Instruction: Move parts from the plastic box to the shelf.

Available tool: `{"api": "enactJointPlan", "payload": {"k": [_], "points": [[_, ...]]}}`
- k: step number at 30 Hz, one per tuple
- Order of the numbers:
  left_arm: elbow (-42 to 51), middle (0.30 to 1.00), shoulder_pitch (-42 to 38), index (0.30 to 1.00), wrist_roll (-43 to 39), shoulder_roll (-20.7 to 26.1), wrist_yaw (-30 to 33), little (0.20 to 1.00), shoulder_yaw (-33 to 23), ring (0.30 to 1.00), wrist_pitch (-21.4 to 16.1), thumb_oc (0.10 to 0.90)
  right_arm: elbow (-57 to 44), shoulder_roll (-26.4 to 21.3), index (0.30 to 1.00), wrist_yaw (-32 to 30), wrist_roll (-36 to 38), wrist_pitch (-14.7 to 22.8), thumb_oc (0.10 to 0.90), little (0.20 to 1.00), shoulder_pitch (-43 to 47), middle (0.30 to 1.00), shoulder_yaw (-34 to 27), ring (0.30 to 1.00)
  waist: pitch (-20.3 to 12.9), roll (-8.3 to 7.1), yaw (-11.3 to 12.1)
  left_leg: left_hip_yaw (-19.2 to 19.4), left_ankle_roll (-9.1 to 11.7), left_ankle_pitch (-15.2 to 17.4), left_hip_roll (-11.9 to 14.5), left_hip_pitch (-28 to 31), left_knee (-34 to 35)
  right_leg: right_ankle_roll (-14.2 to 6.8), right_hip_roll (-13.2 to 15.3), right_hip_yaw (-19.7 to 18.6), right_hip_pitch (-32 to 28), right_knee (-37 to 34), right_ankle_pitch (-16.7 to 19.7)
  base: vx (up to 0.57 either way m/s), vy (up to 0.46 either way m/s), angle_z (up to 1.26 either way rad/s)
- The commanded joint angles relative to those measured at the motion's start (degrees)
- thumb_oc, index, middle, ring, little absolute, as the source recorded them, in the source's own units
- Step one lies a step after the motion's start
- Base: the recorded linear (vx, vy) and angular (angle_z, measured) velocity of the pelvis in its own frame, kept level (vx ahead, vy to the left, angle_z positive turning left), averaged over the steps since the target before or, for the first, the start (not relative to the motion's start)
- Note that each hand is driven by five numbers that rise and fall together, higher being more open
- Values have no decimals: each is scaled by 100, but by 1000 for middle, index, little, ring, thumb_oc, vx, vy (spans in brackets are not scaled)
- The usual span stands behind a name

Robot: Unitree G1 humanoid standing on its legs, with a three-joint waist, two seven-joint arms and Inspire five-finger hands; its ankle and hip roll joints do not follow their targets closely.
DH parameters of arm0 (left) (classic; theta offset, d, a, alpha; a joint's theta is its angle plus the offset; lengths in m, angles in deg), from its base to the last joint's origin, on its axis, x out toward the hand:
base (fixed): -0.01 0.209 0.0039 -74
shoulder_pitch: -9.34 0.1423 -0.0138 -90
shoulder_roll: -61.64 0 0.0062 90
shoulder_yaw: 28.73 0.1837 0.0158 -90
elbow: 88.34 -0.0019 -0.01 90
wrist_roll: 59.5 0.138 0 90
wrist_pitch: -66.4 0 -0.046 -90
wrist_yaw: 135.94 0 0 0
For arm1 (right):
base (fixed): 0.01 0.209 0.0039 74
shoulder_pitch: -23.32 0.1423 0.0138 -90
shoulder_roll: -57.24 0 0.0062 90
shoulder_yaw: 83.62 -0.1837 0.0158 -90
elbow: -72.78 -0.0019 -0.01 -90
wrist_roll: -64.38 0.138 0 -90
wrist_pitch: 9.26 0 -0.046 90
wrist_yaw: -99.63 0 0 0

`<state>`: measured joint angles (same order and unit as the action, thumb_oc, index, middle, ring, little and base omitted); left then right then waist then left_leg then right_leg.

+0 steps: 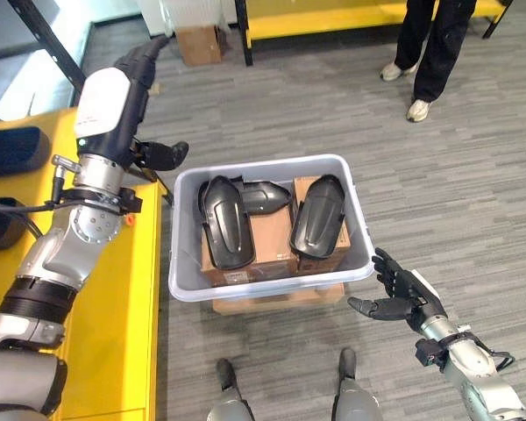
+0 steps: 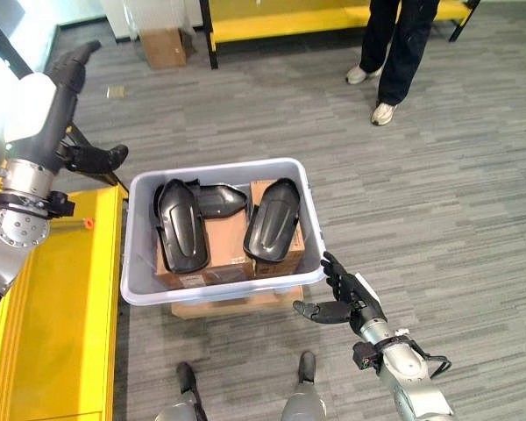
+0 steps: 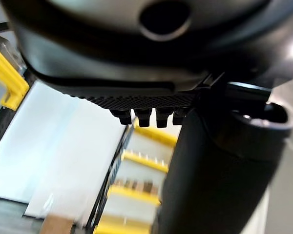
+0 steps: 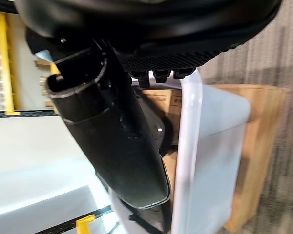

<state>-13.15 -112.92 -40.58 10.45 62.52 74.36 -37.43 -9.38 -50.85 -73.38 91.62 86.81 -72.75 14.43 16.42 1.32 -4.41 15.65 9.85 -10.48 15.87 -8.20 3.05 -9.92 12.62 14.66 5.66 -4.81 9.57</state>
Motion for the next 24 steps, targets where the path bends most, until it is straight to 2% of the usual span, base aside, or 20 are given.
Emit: {"api": "enactJointPlan", "payload": {"k": [1,5,10,13,17,24], "points": [[91,1000,-373,1000,260,266,369,1000,-660,1000,-66,900,-927,-68,1000,-65,205,588,900,1000,393,1000,-374,1000,-252,-250,51,-135,-77,652,0,-312,-967,-57,309,-47,205,828,-790,0,0,0],[282,1000,15,1000,351,113,337,1000,-895,1000,-54,900,-1011,-59,1000,-115,238,608,900,1000,415,1000,-451,1000,-215,-256,69,-117,-79,649,-19,-339,-952,-41,313,-87,265,827,-772,-2,4,-1],[785,1000,1356,1000,133,-556,281,1000,-1738,1000,-217,900,-1260,9,1000,-226,210,724,900,1000,511,1000,-717,1000,-113,-325,160,-45,-97,684,-17,-341,-975,-5,316,-167,334,829,-761,4,6,-12],[881,1000,1513,1000,150,-621,259,1000,-1811,1000,-218,900,-1306,26,1000,-261,196,749,900,1000,517,1000,-752,1000,-97,-331,174,-69,-96,700,-10,-326,-984,4,322,-135,290,821,-768,0,0,0],[1199,1000,2023,1000,-216,-935,136,1000,-2051,1000,-366,900,-1454,-17,1000,-354,128,841,900,1000,673,1000,-901,1000,-45,-374,230,-84,-107,730,3,-277,-1000,28,323,-125,210,813,-781,0,0,0],[1323,1000,1991,1000,-344,-859,-19,1000,-1876,1000,-393,900,-1552,-378,1000,-664,-210,929,900,1000,1258,1000,-1061,1000,6,-406,268,-129,-101,733,26,-277,-1024,36,309,-105,150,806,-784,0,0,0]]}}
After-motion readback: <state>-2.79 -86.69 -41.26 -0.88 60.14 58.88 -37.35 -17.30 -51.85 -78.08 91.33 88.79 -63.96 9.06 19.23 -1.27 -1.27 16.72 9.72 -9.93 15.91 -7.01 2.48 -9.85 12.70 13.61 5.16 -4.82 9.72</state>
